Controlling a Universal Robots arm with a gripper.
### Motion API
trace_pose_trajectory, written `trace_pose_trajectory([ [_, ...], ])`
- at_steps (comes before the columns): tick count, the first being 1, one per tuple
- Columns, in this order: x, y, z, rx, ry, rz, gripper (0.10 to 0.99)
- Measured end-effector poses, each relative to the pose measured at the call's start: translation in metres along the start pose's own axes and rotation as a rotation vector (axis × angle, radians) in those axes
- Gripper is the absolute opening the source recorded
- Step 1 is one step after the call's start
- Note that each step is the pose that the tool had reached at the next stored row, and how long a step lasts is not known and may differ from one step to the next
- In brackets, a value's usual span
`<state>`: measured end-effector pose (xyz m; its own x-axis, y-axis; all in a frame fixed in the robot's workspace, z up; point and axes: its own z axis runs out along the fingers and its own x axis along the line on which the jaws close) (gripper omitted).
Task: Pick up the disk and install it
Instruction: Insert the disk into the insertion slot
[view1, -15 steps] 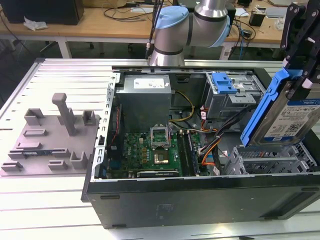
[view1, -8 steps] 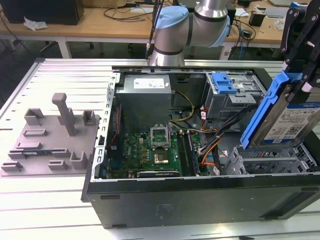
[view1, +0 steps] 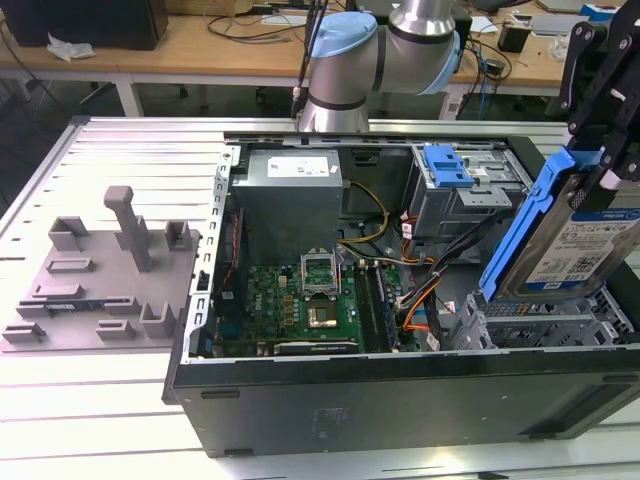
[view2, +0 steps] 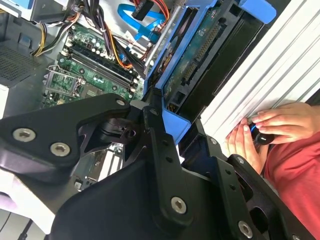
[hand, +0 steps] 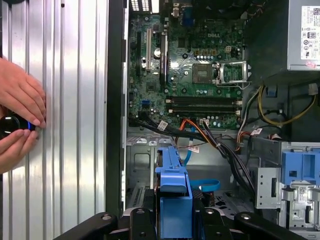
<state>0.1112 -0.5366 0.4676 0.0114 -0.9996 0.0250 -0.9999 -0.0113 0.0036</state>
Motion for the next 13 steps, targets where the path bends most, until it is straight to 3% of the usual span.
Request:
trace_pose_trajectory([
  [13, 0.0000, -0.0001, 0.0059, -0.001, -0.0001, 0.028, 0.365],
])
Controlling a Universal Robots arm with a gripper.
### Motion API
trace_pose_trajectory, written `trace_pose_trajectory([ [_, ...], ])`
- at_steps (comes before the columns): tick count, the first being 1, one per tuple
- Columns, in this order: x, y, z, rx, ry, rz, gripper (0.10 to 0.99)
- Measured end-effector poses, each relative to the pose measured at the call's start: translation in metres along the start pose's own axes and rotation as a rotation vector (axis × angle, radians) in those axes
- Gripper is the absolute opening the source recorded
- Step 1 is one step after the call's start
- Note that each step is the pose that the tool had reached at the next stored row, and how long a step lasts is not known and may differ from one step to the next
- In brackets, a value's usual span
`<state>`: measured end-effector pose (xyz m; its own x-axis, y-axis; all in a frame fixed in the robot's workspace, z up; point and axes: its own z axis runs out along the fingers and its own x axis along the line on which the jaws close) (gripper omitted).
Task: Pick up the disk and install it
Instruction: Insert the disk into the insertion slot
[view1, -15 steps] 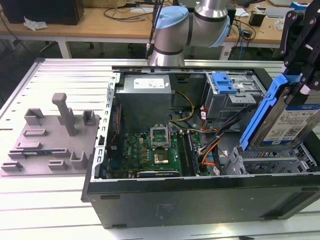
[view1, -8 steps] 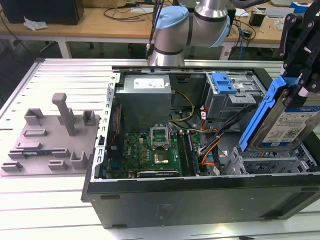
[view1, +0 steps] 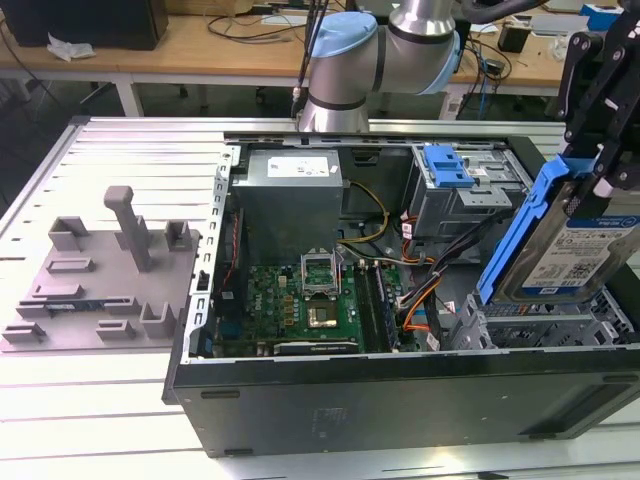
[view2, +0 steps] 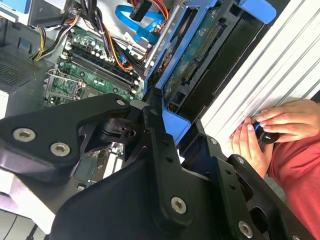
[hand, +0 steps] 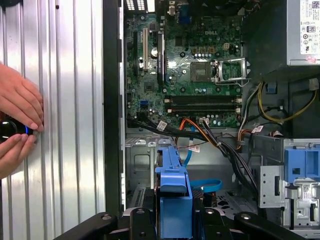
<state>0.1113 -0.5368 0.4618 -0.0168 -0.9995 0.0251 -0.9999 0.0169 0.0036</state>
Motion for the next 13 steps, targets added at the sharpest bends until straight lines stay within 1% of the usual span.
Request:
trace_pose_trajectory([
  [6, 0.0001, -0.0003, 0.0019, 0.000, -0.0001, 0.003, 0.365],
  [13, 0.0006, -0.0013, 0.0058, 0.000, -0.0001, 0.010, 0.365],
])
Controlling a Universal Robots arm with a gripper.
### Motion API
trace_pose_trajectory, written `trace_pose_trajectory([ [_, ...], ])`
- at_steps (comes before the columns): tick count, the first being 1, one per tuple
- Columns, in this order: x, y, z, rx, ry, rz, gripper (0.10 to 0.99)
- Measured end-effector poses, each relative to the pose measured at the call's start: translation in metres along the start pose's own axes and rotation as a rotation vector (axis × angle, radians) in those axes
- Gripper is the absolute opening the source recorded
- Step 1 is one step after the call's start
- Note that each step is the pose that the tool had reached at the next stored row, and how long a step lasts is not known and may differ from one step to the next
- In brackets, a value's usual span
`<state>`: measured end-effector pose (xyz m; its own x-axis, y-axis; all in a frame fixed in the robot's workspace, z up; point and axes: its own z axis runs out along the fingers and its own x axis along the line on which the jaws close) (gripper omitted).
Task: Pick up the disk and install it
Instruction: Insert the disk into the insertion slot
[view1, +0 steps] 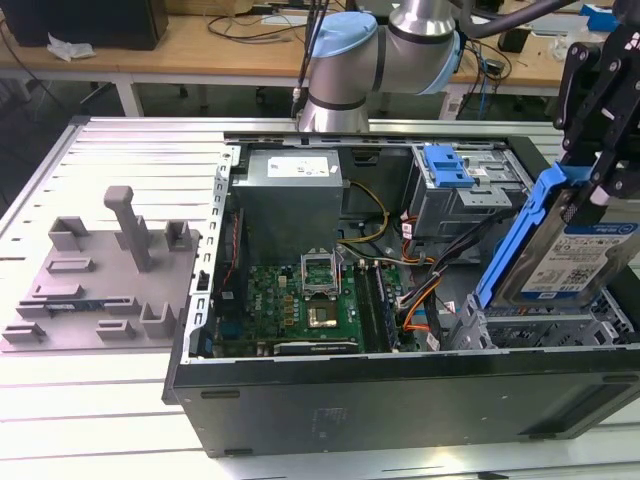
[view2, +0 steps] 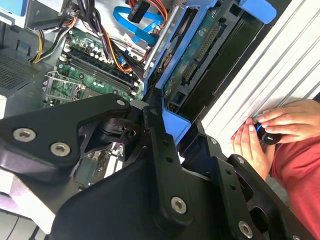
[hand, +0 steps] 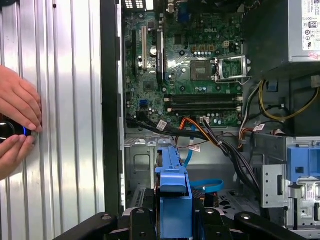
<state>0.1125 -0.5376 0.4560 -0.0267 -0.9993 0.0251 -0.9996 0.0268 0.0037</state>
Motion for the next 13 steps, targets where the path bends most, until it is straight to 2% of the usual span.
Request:
trace_pose_trajectory([
  [13, 0.0006, 0.0000, 0.0107, 0.000, 0.0001, 0.006, 0.365],
])
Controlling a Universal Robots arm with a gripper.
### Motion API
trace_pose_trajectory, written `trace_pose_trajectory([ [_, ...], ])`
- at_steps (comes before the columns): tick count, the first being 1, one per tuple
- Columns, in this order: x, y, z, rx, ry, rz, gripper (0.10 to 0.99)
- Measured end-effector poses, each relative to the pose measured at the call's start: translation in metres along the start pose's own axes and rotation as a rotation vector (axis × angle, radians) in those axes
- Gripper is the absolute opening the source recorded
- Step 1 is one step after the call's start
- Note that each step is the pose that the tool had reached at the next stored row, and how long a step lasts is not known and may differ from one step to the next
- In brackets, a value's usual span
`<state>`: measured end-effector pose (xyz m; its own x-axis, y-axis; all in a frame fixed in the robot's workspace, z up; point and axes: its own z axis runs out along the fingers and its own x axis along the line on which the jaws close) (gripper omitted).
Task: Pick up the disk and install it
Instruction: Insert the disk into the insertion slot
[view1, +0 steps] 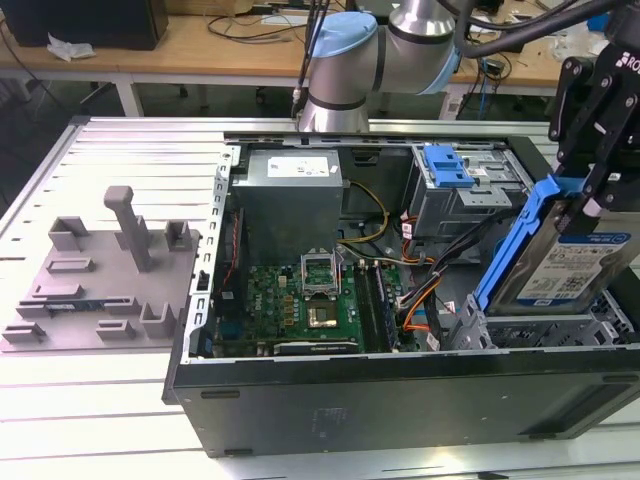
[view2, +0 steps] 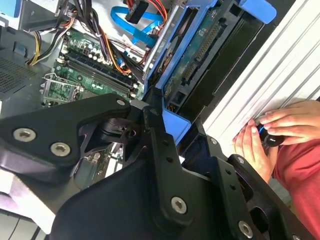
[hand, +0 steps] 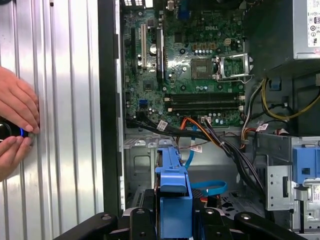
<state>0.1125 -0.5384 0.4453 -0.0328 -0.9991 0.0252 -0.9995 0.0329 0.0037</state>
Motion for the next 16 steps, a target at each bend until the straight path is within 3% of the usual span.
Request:
trace_pose_trajectory([
  [11, 0.0004, -0.0001, 0.0090, 0.000, -0.0001, 0.001, 0.365],
  [13, 0.0013, -0.0002, 0.0224, 0.000, 0.0000, 0.001, 0.365],
  [14, 0.0013, -0.0002, 0.0256, 0.000, 0.0001, 0.002, 0.502],
  [16, 0.0013, -0.0002, 0.0259, 0.000, 0.0000, 0.002, 0.502],
])
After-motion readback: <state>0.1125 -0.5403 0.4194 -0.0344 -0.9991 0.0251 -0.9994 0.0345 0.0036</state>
